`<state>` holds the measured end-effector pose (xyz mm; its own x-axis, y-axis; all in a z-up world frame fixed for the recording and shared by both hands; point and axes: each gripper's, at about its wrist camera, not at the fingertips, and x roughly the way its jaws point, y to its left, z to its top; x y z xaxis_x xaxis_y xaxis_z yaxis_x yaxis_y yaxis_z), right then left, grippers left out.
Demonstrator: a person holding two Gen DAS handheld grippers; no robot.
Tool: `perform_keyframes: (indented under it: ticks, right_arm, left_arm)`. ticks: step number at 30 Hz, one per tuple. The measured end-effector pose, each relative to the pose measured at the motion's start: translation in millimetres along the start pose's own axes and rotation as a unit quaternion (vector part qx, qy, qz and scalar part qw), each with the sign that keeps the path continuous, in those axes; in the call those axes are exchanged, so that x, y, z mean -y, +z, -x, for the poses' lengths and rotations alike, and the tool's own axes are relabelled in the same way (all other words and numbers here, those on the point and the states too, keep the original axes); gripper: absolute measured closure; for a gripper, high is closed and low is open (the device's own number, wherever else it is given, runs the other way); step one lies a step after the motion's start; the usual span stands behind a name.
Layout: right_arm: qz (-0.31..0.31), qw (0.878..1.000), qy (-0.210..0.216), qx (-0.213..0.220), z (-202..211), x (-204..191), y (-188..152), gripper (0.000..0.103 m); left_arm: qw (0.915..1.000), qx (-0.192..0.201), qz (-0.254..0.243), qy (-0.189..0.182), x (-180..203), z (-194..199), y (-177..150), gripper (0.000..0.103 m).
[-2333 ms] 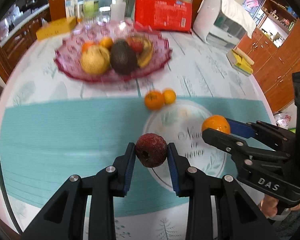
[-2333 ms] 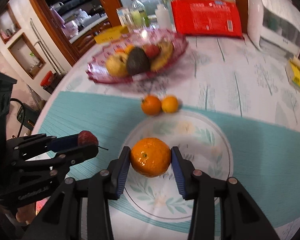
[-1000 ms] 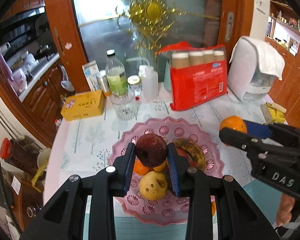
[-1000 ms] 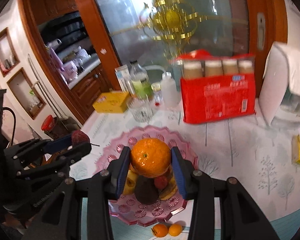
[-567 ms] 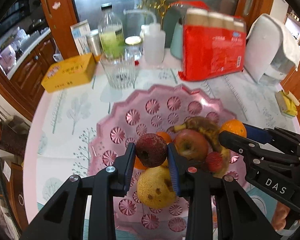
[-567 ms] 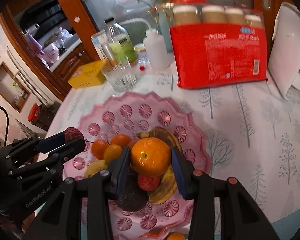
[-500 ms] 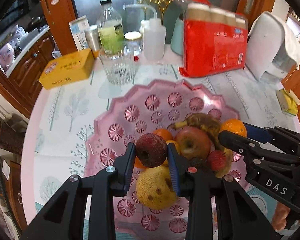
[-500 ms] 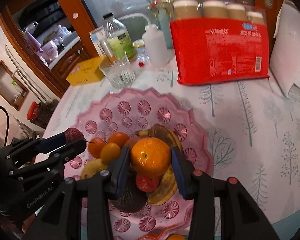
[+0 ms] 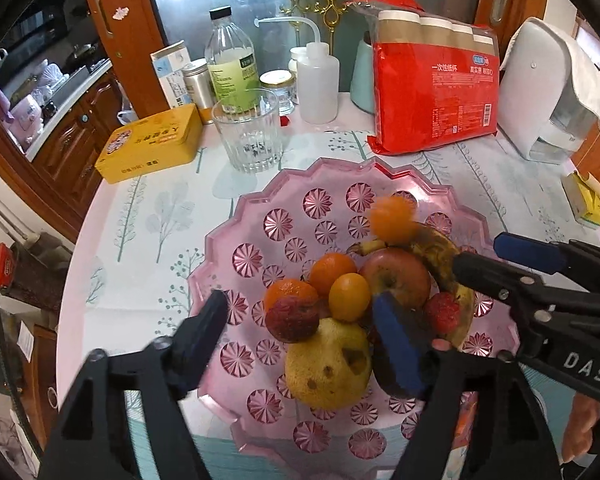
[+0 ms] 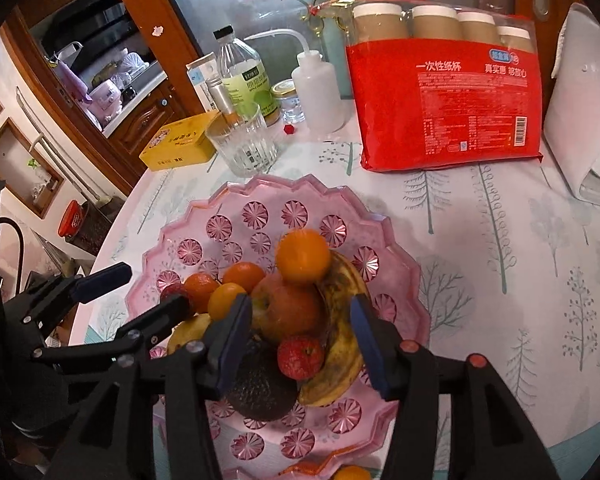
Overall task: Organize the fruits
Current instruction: 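Open both grippers to release the lychee and tangerine in the bowl, then withdraw both grippers toward the last two tangerines beside the plate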
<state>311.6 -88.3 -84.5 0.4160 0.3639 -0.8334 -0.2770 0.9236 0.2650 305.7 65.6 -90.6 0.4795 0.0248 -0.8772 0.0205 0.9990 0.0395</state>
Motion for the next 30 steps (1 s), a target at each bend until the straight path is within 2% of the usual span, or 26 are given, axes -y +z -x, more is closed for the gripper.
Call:
perform_keyframes:
  ticks: [9, 21, 30]
  right_arm:
    - [0.01, 1.0, 0.004, 0.014, 30.3, -9.6, -9.8, 0.051]
    - [0.034, 0.998, 0.008, 0.059, 93.2, -29.1, -23.4, 0.051]
    - [0.054, 0.995, 0.004, 0.084, 133.9, -34.0, -45.8, 0.051]
  left_arm:
    - [0.9998, 0.014, -0.011, 0.005, 10.7, 34.5, -11.7, 0.021]
    - [0.9987, 0.048, -0.008, 0.013, 16.6, 97.3, -26.0, 0.015]
    - [0.9976, 0.068, -0.013, 0.003, 28.6, 138.2, -48.7, 0.013]
